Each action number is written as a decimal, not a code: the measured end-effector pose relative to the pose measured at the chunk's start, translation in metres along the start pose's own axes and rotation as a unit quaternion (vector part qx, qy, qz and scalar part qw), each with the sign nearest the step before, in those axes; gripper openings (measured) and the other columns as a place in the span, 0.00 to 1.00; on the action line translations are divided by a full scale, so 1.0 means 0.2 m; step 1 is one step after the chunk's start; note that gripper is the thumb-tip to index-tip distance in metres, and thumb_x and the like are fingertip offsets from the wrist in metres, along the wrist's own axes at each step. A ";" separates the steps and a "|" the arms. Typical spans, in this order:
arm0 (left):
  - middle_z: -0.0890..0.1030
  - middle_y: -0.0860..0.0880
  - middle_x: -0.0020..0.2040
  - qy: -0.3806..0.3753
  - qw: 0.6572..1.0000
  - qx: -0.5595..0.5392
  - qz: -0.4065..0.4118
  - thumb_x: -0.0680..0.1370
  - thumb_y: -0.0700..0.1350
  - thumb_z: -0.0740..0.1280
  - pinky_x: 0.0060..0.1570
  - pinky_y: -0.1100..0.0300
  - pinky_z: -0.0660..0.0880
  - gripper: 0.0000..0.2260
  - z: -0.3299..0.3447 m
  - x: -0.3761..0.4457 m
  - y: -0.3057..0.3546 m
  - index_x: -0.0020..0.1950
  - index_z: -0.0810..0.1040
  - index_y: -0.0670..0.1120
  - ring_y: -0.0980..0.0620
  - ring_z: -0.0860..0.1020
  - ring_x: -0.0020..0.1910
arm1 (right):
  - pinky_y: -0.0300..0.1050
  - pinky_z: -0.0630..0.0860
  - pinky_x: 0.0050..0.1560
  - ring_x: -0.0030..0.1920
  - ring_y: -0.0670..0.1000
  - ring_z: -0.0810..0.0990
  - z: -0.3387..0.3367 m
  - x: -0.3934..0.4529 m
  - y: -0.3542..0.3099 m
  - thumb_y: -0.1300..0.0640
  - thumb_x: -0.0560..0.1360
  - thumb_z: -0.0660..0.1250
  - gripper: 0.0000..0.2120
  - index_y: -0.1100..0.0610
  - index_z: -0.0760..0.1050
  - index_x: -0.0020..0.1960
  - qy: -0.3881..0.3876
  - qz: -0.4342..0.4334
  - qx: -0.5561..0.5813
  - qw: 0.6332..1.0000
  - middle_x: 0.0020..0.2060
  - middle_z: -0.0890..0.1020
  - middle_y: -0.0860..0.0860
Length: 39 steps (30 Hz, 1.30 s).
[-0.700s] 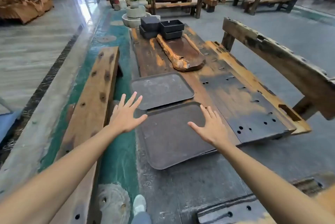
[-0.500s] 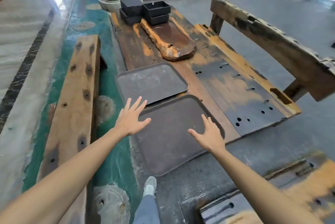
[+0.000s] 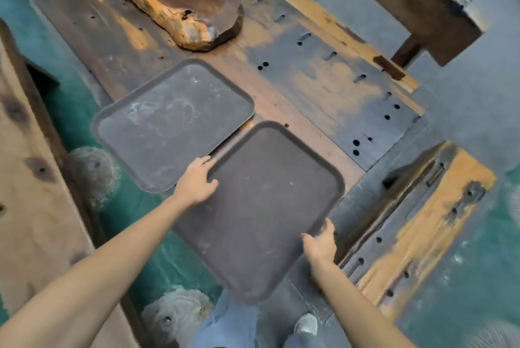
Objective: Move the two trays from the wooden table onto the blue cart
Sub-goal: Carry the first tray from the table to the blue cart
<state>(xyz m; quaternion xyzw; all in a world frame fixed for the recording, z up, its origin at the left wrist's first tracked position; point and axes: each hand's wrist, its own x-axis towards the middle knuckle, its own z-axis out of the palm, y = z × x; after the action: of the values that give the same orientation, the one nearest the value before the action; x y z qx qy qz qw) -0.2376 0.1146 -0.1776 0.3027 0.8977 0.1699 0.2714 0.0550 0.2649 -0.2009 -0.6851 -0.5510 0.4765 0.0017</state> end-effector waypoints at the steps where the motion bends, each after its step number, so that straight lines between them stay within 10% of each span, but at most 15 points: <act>1: 0.64 0.44 0.77 -0.012 1.000 -0.004 -0.008 0.75 0.44 0.67 0.69 0.49 0.65 0.29 0.00 0.04 -0.01 0.76 0.65 0.46 0.43 0.63 0.74 | 0.53 0.72 0.67 0.64 0.58 0.78 0.01 0.00 0.02 0.64 0.72 0.70 0.38 0.52 0.60 0.78 0.009 0.008 0.017 1.000 0.68 0.77 0.56; 14: 0.76 0.43 0.69 -0.091 0.990 -0.069 -0.089 0.73 0.40 0.66 0.65 0.54 0.69 0.27 0.05 0.30 -0.09 0.73 0.70 0.47 0.43 0.73 0.68 | 0.45 0.79 0.47 0.50 0.50 0.81 0.01 0.10 0.09 0.74 0.74 0.56 0.30 0.51 0.74 0.69 -0.004 0.114 0.228 0.967 0.60 0.81 0.50; 19: 0.78 0.46 0.67 -0.136 0.936 -0.260 -0.196 0.78 0.44 0.63 0.68 0.54 0.68 0.19 0.01 0.34 -0.05 0.69 0.76 0.50 0.45 0.74 0.66 | 0.54 0.79 0.57 0.57 0.48 0.80 -0.09 0.09 0.07 0.70 0.76 0.55 0.26 0.46 0.78 0.61 -0.054 0.158 0.275 0.947 0.54 0.83 0.48; 21: 0.82 0.45 0.53 -0.160 0.889 -0.349 -0.248 0.79 0.47 0.61 0.48 0.57 0.78 0.16 -0.01 0.30 -0.01 0.64 0.79 0.48 0.48 0.82 0.45 | 0.59 0.76 0.61 0.61 0.50 0.78 -0.14 0.10 0.07 0.64 0.77 0.57 0.21 0.46 0.79 0.61 -0.080 0.171 0.296 0.936 0.56 0.83 0.47; 24: 0.74 0.50 0.39 -0.175 0.864 -0.373 -0.289 0.79 0.57 0.57 0.26 0.67 0.69 0.15 -0.05 0.21 0.04 0.54 0.79 0.51 0.55 0.74 0.24 | 0.57 0.76 0.54 0.61 0.51 0.76 -0.22 0.12 0.08 0.49 0.79 0.61 0.13 0.49 0.79 0.60 -0.098 0.168 0.319 0.928 0.59 0.81 0.47; 39: 0.73 0.49 0.47 -0.017 0.799 -0.524 -0.295 0.71 0.69 0.57 0.42 0.53 0.62 0.27 -0.08 -0.51 0.01 0.56 0.82 0.53 0.48 0.69 0.43 | 0.54 0.72 0.53 0.61 0.52 0.78 -0.50 0.15 -0.13 0.33 0.80 0.49 0.28 0.49 0.80 0.59 -0.223 0.038 0.270 0.936 0.61 0.81 0.50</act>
<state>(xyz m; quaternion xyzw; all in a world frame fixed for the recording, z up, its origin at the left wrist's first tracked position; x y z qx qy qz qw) -0.1774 0.0481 -0.1255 -0.1627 0.7130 0.5207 0.4405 0.0994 0.3497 -0.1526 -0.5552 -0.3615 0.7476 0.0453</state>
